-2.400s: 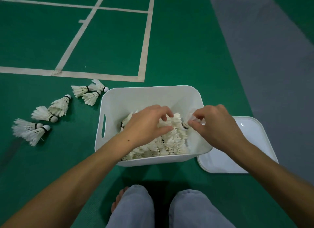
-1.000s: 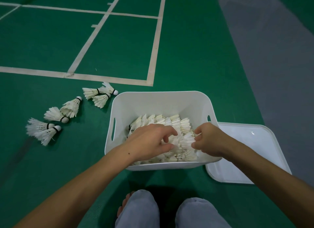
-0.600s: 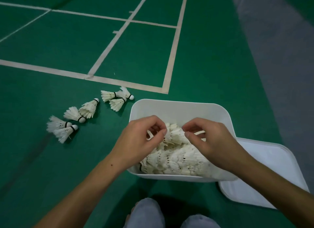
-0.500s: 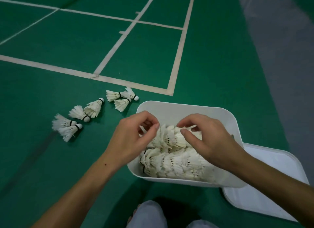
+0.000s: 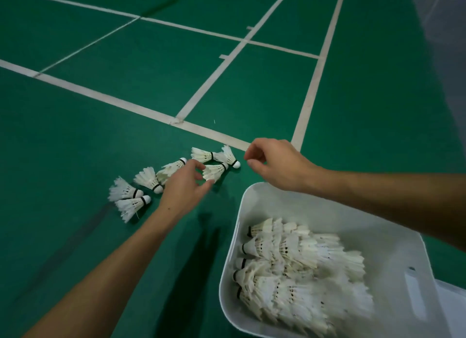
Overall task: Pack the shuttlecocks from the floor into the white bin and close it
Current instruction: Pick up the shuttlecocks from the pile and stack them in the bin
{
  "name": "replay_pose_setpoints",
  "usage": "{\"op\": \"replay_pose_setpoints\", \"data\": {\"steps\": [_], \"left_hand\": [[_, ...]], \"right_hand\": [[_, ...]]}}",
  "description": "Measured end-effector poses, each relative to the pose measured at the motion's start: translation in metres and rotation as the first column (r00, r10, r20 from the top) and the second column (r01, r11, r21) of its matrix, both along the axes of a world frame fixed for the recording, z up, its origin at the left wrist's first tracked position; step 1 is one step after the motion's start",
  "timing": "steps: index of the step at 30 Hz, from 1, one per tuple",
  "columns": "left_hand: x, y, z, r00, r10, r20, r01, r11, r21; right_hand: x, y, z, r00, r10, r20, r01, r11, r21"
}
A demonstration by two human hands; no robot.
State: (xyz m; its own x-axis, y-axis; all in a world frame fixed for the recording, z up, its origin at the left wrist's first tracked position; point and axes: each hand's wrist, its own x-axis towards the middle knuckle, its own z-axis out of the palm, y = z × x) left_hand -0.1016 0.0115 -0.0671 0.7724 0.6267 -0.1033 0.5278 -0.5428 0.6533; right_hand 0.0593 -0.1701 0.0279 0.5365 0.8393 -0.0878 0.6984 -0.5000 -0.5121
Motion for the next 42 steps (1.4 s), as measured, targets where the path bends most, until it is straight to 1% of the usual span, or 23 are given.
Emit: {"op": "replay_pose_setpoints", "data": {"steps": [2,4,6,8,11,13,15,17,19,21,23,26,29,34,37,39,42], "left_hand": [[0.02,0.009,-0.018,0.993,0.051,-0.104,-0.052,0.999,-0.015],[0.038,0.011,-0.031,0.983,0.13,-0.131,-0.133,0.991,-0.008],[0.051,0.009,-0.04,0.974,0.186,-0.125,-0.179,0.981,0.07],[0.061,0.008,-0.044,0.968,0.211,-0.139,-0.192,0.972,0.137],[0.07,0.015,-0.048,0.969,0.183,-0.167,-0.161,0.977,0.137],[0.073,0.024,-0.052,0.983,0.116,-0.146,-0.104,0.991,0.088],[0.072,0.033,-0.058,0.996,0.044,-0.073,-0.043,0.999,0.015],[0.07,0.039,-0.063,0.999,0.033,-0.036,-0.033,0.999,-0.018],[0.068,0.037,-0.064,0.999,0.046,-0.019,-0.047,0.999,-0.027],[0.065,0.032,-0.062,0.998,0.056,0.03,-0.055,0.998,-0.033],[0.06,0.026,-0.061,0.993,0.08,0.088,-0.075,0.996,-0.058],[0.048,0.015,-0.054,0.973,0.145,0.18,-0.113,0.978,-0.177],[0.038,0.002,-0.038,0.936,0.193,0.294,-0.121,0.962,-0.247],[0.024,-0.024,0.022,0.855,0.194,0.482,-0.117,0.976,-0.185],[0.009,-0.043,0.065,0.796,0.147,0.588,-0.055,0.984,-0.172],[-0.004,-0.06,0.088,0.778,0.095,0.621,0.001,0.988,-0.152],[-0.024,-0.087,0.112,0.787,0.02,0.617,0.1,0.982,-0.158]], "right_hand": [[0.018,0.03,-0.016,1.0,0.02,0.012,-0.019,0.996,-0.085],[0.034,0.057,-0.033,1.0,0.018,0.008,-0.017,0.99,-0.142],[0.048,0.078,-0.05,1.0,0.0,0.005,0.001,0.989,-0.151],[0.059,0.093,-0.066,1.0,-0.011,0.016,0.013,0.988,-0.156],[0.07,0.108,-0.088,1.0,0.009,0.018,-0.005,0.98,-0.2],[0.073,0.116,-0.098,0.999,0.049,0.002,-0.047,0.972,-0.23],[0.074,0.121,-0.107,0.994,0.105,-0.018,-0.106,0.963,-0.247],[0.074,0.124,-0.114,0.987,0.158,-0.015,-0.156,0.952,-0.262],[0.075,0.124,-0.119,0.979,0.193,0.067,-0.164,0.938,-0.306],[0.077,0.121,-0.121,0.967,0.207,0.147,-0.152,0.936,-0.318],[0.079,0.112,-0.116,0.97,0.189,0.152,-0.137,0.943,-0.304],[0.079,0.092,-0.102,0.982,0.142,0.121,-0.106,0.959,-0.262],[0.071,0.062,-0.083,0.989,0.105,0.109,-0.086,0.983,-0.164],[0.048,0.007,-0.041,0.978,-0.005,0.207,-0.01,0.997,0.071],[0.031,-0.03,0.001,0.961,-0.064,0.268,0.026,0.99,0.141],[0.016,-0.056,0.033,0.955,-0.101,0.277,0.052,0.982,0.18],[-0.012,-0.1,0.074,0.95,-0.15,0.273,0.096,0.975,0.201]]}}
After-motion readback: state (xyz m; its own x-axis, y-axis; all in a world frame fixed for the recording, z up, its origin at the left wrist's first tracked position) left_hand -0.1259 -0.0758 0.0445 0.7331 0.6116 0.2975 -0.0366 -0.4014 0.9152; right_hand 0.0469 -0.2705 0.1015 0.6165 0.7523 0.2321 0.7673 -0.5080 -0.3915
